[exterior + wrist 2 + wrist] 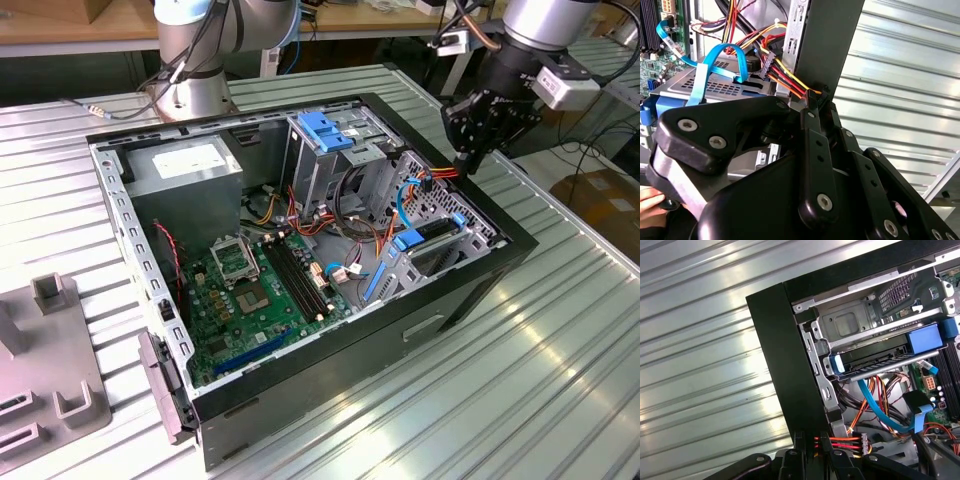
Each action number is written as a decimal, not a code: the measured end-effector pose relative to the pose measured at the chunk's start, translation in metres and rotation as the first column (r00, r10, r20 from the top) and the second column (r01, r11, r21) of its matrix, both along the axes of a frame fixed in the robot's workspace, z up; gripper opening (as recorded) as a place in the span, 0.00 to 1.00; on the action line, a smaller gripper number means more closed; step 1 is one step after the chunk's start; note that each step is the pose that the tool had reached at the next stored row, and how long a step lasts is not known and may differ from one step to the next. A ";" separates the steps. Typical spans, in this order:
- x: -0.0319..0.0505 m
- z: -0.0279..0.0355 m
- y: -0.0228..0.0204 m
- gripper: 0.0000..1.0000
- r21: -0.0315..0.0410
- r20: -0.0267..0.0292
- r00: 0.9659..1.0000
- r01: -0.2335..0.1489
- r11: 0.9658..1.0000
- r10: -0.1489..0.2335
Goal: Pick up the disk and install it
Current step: 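Insert the first disk wire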
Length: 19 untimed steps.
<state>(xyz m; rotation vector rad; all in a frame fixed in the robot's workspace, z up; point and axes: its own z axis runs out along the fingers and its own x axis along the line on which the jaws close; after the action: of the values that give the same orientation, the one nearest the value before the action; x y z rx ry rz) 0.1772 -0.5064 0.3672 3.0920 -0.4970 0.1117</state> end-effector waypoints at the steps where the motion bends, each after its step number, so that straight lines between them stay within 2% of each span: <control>1: 0.0000 -0.0001 0.0000 0.25 0.000 0.000 1.000 0.000 1.000 0.000; 3: 0.0000 -0.0002 0.0000 0.24 0.000 0.000 1.000 0.000 1.000 0.000; 4: 0.0000 -0.0003 0.0000 0.17 -0.001 0.000 1.000 0.000 1.000 0.000; 11: 0.0000 0.0055 0.0000 0.16 -0.002 0.000 1.000 0.003 1.000 -0.003; 15: -0.0007 0.0055 0.0000 0.16 -0.002 0.000 0.999 0.043 0.999 -0.043; 19: -0.0052 0.0052 0.0000 0.16 -0.002 0.000 0.999 0.053 0.999 -0.053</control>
<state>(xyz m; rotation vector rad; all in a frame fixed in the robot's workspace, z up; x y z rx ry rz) 0.1720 -0.5065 0.3724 3.0741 -0.5775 0.1116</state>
